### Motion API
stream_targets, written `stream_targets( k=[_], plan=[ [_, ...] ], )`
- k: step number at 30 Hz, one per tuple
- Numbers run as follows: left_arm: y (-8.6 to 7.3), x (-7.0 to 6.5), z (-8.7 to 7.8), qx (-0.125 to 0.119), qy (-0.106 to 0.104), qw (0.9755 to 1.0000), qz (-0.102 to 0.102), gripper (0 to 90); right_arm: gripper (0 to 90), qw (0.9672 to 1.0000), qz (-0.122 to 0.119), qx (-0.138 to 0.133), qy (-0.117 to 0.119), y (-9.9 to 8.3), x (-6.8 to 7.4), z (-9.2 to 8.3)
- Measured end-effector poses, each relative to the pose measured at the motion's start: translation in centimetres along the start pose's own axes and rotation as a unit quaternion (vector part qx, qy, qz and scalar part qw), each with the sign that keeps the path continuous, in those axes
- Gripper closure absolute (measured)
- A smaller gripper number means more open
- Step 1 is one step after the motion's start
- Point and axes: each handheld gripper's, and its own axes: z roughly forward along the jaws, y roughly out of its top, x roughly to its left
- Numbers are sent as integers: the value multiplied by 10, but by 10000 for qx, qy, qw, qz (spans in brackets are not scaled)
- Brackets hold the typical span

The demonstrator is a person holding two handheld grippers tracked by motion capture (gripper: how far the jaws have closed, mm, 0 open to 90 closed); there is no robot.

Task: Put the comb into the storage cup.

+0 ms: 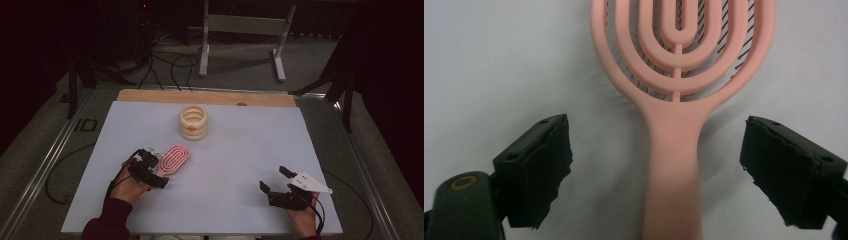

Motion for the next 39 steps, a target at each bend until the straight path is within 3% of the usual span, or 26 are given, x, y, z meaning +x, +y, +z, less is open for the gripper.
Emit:
stream_targets(
  k=[6,10,18,23,29,35,39],
  plan=[
    [2,0,6,226,58,9997,-64,159,87,10000,2,17,-9,0,0,1],
    [4,-2,7,392,115,9992,-43,219,87,10000,1,23,-17,0,0,1],
    [12,-1,6,539,-11,9984,-184,447,87,10000,-9,39,-13,0,0,1],
    [14,1,5,627,-83,9976,-267,524,87,10000,-19,47,-13,0,-1,1],
    [16,-1,5,679,-81,9975,-201,586,87,10000,-5,70,-16,0,0,2],
    [17,1,5,754,-176,9965,-300,631,87,10000,-8,79,-3,-1,0,2],
    [19,3,5,795,-294,9955,-416,615,87,10000,-11,87,2,-1,0,2]
  ],
)
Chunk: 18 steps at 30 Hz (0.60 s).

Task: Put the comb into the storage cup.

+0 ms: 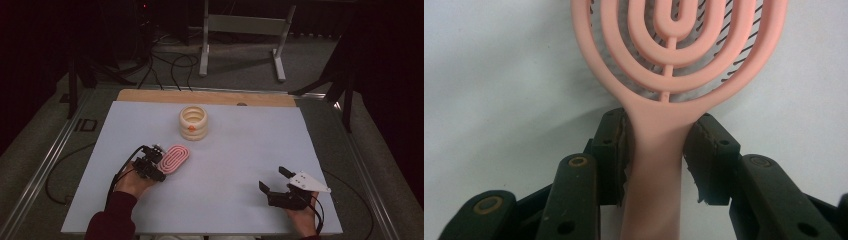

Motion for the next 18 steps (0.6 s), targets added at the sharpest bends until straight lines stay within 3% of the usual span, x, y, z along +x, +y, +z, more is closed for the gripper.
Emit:
stream_targets(
  k=[5,7,18],
  plan=[
    [1,-1,0,37,45,10000,32,635,87,10000,1,10,-7,0,0,0],
    [0,-3,0,6,170,9998,117,662,87,10000,-7,16,-8,0,0,0],
    [-3,-3,-1,-108,213,9995,190,695,87,10000,-9,46,-4,-1,0,1]
  ],
)
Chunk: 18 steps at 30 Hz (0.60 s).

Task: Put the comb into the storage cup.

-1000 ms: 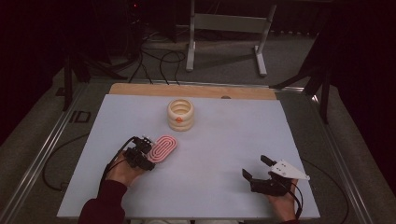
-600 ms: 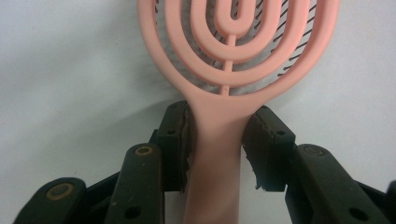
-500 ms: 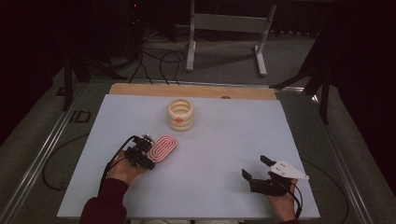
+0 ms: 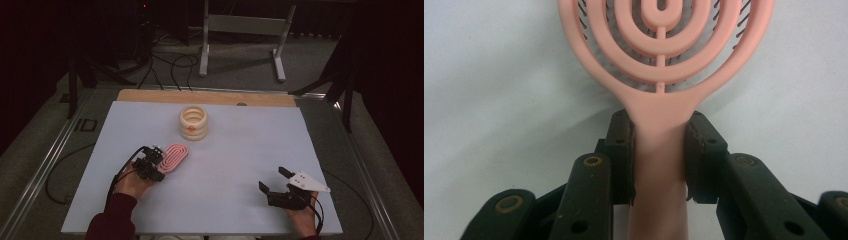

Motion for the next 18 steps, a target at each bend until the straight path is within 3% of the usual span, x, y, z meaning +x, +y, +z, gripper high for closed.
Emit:
stream_targets(
  k=[8,18],
  plan=[
    [-3,1,-1,-145,106,9998,-87,698,88,10000,-10,16,4,0,0,1],
    [-9,9,-10,-529,206,9980,-277,698,88,10000,-7,33,6,-1,1,1]
  ],
)
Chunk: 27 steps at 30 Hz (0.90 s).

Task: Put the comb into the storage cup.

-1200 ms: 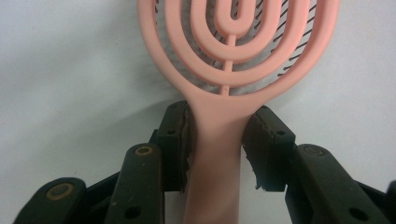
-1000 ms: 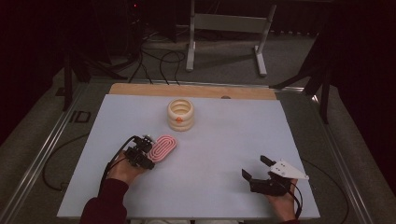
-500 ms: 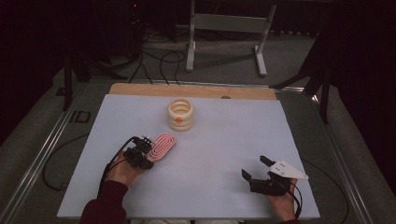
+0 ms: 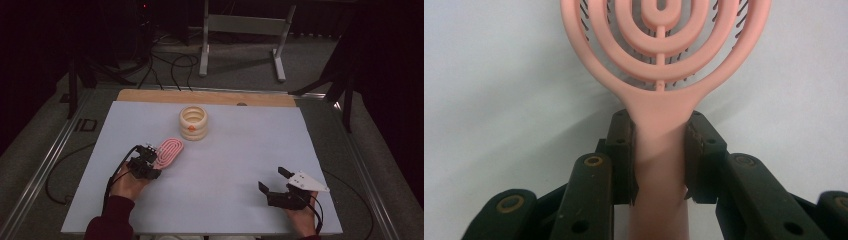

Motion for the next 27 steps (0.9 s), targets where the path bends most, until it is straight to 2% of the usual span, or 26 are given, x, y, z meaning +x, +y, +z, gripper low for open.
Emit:
stream_targets(
  k=[3,4,15,23,27],
  plan=[
    [-1,1,-2,-132,-96,9998,-75,698,87,10000,-5,-7,4,0,0,0],
    [-3,1,-5,-305,-173,9993,-130,698,87,10000,-5,-6,5,0,0,0],
    [-8,5,-16,-881,-139,9957,-241,699,87,10000,-24,42,21,-1,2,2],
    [-10,4,-21,-1243,-61,9922,-78,699,87,10000,-43,72,16,-1,3,3],
    [-10,1,-27,-1478,-25,9890,-10,699,87,10000,-28,40,24,-1,4,3]
  ],
)
